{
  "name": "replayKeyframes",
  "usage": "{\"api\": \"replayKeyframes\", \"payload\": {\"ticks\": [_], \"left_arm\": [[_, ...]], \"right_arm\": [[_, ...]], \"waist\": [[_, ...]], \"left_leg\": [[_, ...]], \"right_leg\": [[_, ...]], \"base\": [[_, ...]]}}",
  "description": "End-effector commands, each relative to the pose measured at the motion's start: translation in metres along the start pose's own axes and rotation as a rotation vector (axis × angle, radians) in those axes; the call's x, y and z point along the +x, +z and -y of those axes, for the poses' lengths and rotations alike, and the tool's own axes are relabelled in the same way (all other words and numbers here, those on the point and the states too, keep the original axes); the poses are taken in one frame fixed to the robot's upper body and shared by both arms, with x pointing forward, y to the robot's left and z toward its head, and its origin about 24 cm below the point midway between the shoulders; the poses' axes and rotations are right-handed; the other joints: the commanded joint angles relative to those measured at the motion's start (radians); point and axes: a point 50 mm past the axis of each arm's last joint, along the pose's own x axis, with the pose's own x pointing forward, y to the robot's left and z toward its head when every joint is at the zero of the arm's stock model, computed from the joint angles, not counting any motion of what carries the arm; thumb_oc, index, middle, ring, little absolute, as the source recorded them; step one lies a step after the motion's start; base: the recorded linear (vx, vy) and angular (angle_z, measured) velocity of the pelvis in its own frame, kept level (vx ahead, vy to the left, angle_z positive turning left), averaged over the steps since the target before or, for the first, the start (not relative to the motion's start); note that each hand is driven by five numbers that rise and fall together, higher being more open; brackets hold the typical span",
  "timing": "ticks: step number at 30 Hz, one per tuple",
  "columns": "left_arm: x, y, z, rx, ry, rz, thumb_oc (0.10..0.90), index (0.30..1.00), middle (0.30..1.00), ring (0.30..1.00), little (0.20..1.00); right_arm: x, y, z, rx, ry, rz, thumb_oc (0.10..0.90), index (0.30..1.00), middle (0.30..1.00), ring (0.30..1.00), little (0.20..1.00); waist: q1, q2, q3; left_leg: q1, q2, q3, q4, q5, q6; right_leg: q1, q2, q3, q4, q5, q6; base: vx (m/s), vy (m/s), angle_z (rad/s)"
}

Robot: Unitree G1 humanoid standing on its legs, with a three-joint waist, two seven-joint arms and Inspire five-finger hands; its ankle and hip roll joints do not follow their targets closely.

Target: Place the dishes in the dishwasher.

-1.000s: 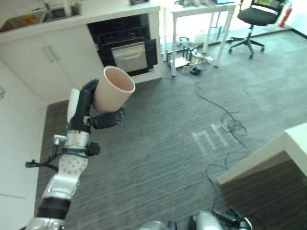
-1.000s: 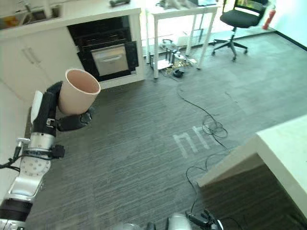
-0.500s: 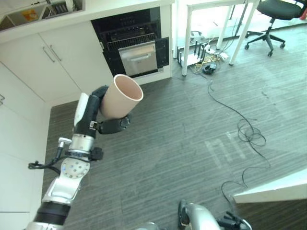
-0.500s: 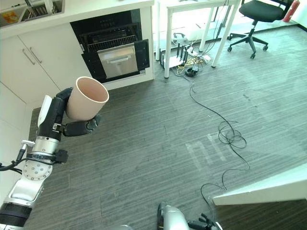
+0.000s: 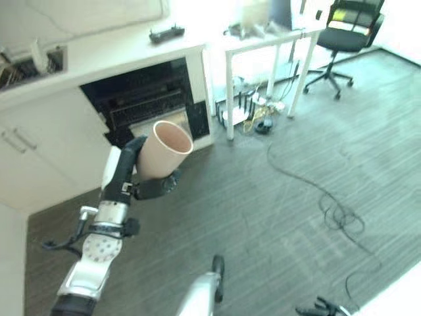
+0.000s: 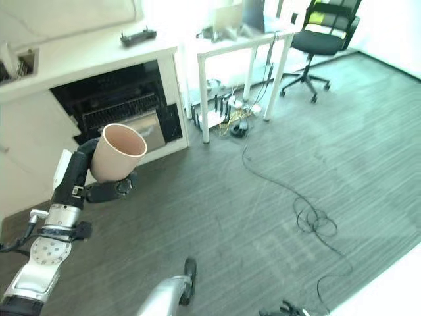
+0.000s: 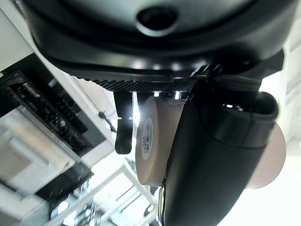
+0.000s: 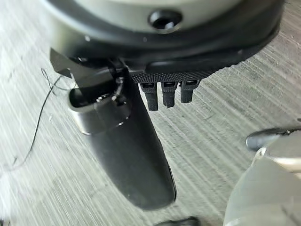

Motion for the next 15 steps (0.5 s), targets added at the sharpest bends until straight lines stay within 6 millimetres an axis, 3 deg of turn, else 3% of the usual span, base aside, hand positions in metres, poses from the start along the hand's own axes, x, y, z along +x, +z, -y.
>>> {"api": "replayKeyframes", "payload": {"ticks": [1,3,5,6,8,9,10,11,13,15], "left_arm": [[0.033,0.063,-0.024,-0.017,0.159,0.382,0.4,0.3,0.3,0.3,0.3],[0.034,0.065,-0.024,-0.001,0.158,0.388,0.4,0.3,0.3,0.3,0.3],[0.039,0.067,-0.028,0.018,0.157,0.386,0.4,0.3,0.3,0.3,0.3],[0.044,0.067,-0.029,0.028,0.157,0.374,0.4,0.3,0.3,0.3,0.3],[0.047,0.066,-0.03,0.029,0.165,0.367,0.4,0.3,0.3,0.3,0.3],[0.047,0.065,-0.03,0.03,0.167,0.368,0.4,0.3,0.3,0.3,0.3],[0.048,0.066,-0.032,0.041,0.172,0.377,0.4,0.3,0.3,0.3,0.3],[0.049,0.068,-0.033,0.059,0.175,0.392,0.4,0.3,0.3,0.3,0.3],[0.053,0.073,-0.036,0.079,0.186,0.406,0.4,0.3,0.3,0.3,0.3],[0.057,0.078,-0.037,0.1,0.206,0.417,0.4,0.3,0.3,0.3,0.3]], "right_arm": [[-0.001,0.002,0.0,-0.01,-0.009,0.034,0.8,0.9,0.9,0.9,0.9],[-0.002,0.002,-0.005,-0.017,0.001,0.05,0.8,0.9,0.9,0.9,0.9],[-0.003,0.002,-0.01,-0.008,0.012,0.06,0.8,0.9,0.9,0.9,0.9],[-0.003,0.0,-0.013,0.017,0.019,0.056,0.8,0.9,0.9,0.9,0.9],[-0.004,-0.001,-0.013,0.007,0.034,0.063,0.8,0.9,0.9,0.9,0.9],[-0.003,0.0,-0.012,0.001,0.037,0.066,0.8,0.9,0.9,0.9,0.9],[-0.003,0.002,-0.013,-0.018,0.045,0.076,0.8,0.9,0.9,0.9,0.9],[-0.003,0.004,-0.012,-0.011,0.043,0.08,0.8,0.9,0.9,0.9,0.9],[-0.002,0.006,-0.009,0.008,0.036,0.074,0.8,0.9,0.9,0.9,0.9],[-0.001,0.008,-0.004,0.009,0.031,0.07,0.8,0.9,0.9,0.9,0.9]], "waist": [[-0.016,0.039,-0.036],[-0.023,0.035,-0.04],[-0.034,0.032,-0.04],[-0.046,0.041,-0.038],[-0.057,0.054,-0.034],[-0.06,0.057,-0.034],[-0.07,0.064,-0.026],[-0.081,0.071,-0.017],[-0.091,0.075,-0.007],[-0.101,0.075,0.0]], "left_leg": [[0.094,0.012,-0.079,-0.006,-0.095,0.036],[0.125,-0.018,-0.096,-0.006,-0.123,0.073],[0.161,-0.049,-0.107,-0.006,-0.154,0.109],[0.19,-0.055,-0.121,-0.006,-0.171,0.127],[0.225,-0.055,-0.124,-0.006,-0.189,0.138],[0.228,-0.053,-0.125,-0.006,-0.19,0.139],[0.255,-0.052,-0.131,-0.006,-0.203,0.14],[0.275,-0.047,-0.143,-0.006,-0.22,0.138],[0.298,-0.039,-0.163,-0.006,-0.241,0.129],[0.318,-0.039,-0.189,-0.006,-0.265,0.124]], "right_leg": [[-0.09,0.157,-0.095,-0.023,0.105,-0.006],[-0.131,0.129,-0.111,0.14,0.183,0.027],[-0.216,0.11,-0.11,0.364,0.299,0.082],[-0.307,0.118,-0.105,0.523,0.371,0.101],[-0.408,0.116,-0.113,0.573,0.343,0.073],[-0.422,0.118,-0.116,0.567,0.332,0.066],[-0.464,0.124,-0.131,0.516,0.282,0.05],[-0.497,0.129,-0.143,0.406,0.258,0.043],[-0.512,0.127,-0.154,0.197,0.266,0.04],[-0.535,0.119,-0.133,-0.015,0.312,0.053]], "base": [[0.43,0.229,0.12],[0.3,0.215,0.33],[0.26,0.199,0.29],[0.24,0.161,0.13],[0.21,0.115,0.05],[0.23,0.059,0.08],[0.27,0.005,0.23],[0.3,-0.035,0.13],[0.27,-0.124,0.24],[0.3,-0.172,0.67]]}}
